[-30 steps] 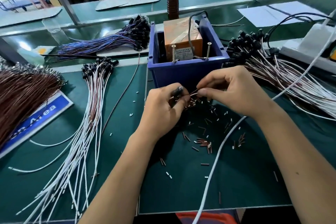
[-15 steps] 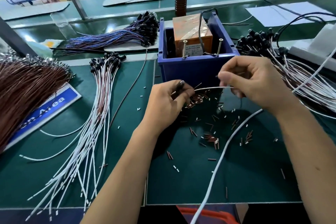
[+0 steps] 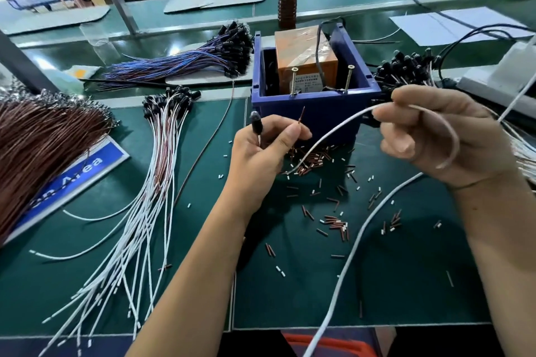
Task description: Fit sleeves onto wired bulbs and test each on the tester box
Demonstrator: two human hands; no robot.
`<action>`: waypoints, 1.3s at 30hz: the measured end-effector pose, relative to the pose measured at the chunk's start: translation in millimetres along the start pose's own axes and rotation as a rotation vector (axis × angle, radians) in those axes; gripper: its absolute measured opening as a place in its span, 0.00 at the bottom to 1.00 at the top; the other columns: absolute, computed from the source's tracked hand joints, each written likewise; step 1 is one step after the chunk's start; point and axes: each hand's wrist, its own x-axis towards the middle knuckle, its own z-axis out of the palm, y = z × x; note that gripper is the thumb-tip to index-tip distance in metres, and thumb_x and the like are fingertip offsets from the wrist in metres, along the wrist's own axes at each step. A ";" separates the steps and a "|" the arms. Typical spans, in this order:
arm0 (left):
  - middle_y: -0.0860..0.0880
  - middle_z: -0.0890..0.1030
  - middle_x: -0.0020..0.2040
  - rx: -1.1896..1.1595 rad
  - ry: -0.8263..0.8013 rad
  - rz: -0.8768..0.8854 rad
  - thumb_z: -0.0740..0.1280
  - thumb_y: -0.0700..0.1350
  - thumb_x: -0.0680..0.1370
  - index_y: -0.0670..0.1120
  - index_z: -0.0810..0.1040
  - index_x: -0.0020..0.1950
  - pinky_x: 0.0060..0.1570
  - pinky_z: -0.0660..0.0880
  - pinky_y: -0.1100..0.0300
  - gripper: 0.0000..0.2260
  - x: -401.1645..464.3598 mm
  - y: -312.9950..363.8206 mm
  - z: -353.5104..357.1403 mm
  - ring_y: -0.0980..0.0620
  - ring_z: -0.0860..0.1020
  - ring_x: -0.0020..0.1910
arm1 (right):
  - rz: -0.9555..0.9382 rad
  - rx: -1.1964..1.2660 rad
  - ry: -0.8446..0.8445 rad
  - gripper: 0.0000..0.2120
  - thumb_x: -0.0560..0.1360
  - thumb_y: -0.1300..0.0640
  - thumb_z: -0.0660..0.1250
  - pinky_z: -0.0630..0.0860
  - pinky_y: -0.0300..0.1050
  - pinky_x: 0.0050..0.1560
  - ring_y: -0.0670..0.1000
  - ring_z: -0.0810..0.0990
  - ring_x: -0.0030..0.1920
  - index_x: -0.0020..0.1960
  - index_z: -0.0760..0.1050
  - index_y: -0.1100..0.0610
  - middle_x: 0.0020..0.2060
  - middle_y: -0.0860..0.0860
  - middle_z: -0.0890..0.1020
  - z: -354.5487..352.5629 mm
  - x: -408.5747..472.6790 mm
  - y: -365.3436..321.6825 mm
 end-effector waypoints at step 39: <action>0.47 0.82 0.37 -0.320 -0.002 -0.221 0.67 0.44 0.79 0.41 0.84 0.47 0.22 0.59 0.69 0.08 0.1 4.3 5.7 0.61 0.61 0.23 | 0.270 -0.546 0.571 0.11 0.76 0.51 0.73 0.63 0.35 0.22 0.47 0.70 0.24 0.56 0.84 0.54 0.33 0.55 0.80 33.9 37.2 54.4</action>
